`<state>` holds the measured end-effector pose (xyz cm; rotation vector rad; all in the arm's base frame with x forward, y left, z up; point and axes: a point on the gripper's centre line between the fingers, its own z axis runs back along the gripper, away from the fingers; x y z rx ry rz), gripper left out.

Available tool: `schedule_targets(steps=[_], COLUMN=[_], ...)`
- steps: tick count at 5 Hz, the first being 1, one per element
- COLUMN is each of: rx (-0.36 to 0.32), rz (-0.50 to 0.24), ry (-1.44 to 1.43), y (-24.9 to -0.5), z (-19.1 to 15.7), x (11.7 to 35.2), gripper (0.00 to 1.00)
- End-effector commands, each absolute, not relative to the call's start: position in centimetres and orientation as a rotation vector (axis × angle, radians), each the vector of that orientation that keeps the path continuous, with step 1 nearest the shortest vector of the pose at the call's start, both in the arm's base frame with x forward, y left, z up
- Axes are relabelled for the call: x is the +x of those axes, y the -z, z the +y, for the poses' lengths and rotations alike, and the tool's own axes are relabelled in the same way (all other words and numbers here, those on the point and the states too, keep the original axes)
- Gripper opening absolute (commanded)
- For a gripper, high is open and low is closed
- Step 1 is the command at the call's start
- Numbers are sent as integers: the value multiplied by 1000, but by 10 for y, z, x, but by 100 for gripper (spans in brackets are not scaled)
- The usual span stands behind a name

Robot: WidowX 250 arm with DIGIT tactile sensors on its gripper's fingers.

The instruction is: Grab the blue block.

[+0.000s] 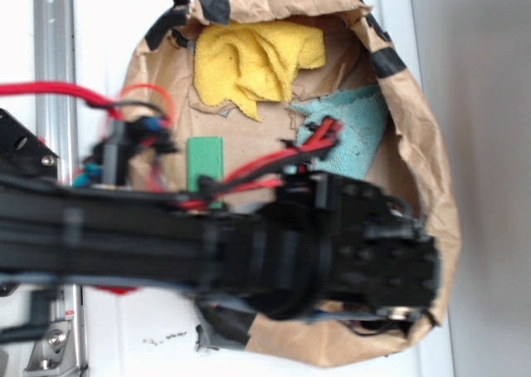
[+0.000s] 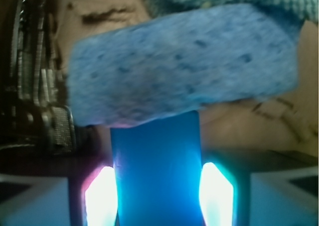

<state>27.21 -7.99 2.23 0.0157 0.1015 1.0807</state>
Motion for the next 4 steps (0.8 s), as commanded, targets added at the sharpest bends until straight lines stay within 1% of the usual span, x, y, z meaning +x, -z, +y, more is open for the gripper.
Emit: schedule_targets(steps=[1, 2, 3, 4], rx=[152, 90, 78, 30], rz=[30, -29, -139, -308], ry=[-793, -546, -302, -69], y=[-40, -73, -113, -148], z=[-43, -14, 5, 2], x=[239, 263, 291, 298], gripper=[0, 0, 0, 0])
